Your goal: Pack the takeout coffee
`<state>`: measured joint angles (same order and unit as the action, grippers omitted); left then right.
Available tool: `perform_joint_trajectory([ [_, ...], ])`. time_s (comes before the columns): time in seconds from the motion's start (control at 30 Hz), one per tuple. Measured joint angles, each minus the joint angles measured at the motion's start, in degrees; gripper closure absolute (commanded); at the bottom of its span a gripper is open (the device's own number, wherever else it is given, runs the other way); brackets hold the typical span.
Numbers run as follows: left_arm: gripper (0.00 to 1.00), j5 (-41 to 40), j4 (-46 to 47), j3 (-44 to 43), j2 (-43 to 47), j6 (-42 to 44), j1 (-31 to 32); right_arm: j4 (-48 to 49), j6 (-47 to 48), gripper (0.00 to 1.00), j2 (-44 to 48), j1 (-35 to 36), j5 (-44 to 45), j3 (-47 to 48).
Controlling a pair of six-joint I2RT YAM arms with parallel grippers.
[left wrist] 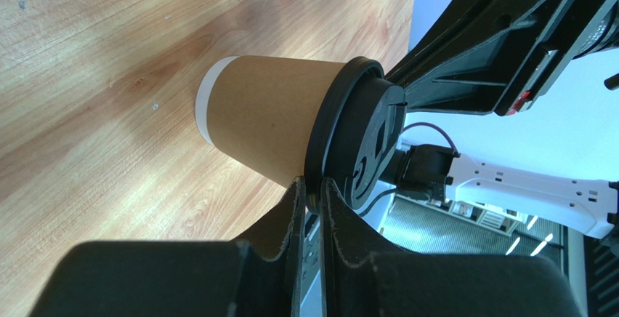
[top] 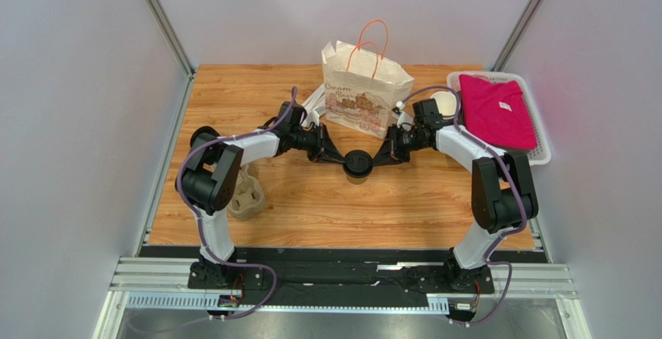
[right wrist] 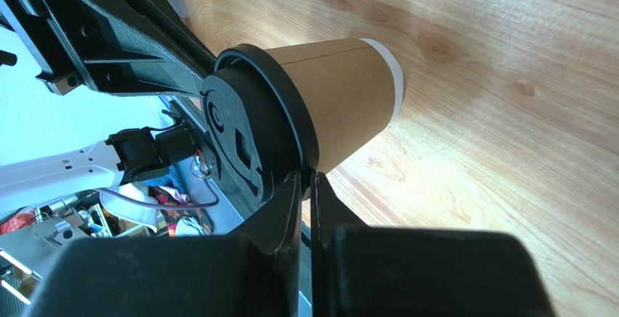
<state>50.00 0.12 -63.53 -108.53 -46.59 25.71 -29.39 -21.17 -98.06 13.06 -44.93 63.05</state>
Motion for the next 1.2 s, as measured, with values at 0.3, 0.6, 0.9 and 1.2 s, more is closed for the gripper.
perform_joint_trajectory([
  [0.3, 1.00, -0.90, -3.58, -1.64, -0.39, 0.57, 0.04, -0.09, 0.07, 1.00, -0.17, 0.00, 0.00, 0.04],
  [0.6, 1.00, -4.00, -5.64, -2.25, 1.16, 2.56, 0.79, 1.05, -0.42, 0.96, -0.04, -0.02, -1.09, -0.61],
  [0.9, 1.00, -9.42, -8.20, -2.67, 3.37, 4.79, 1.79, 1.81, -1.44, 0.88, 0.13, 0.20, -1.62, -1.07],
  [1.2, 1.00, -10.80, -8.61, -2.67, 3.89, 4.79, 2.21, -1.20, 1.07, 0.72, 1.55, 0.68, 0.33, -0.87],
])
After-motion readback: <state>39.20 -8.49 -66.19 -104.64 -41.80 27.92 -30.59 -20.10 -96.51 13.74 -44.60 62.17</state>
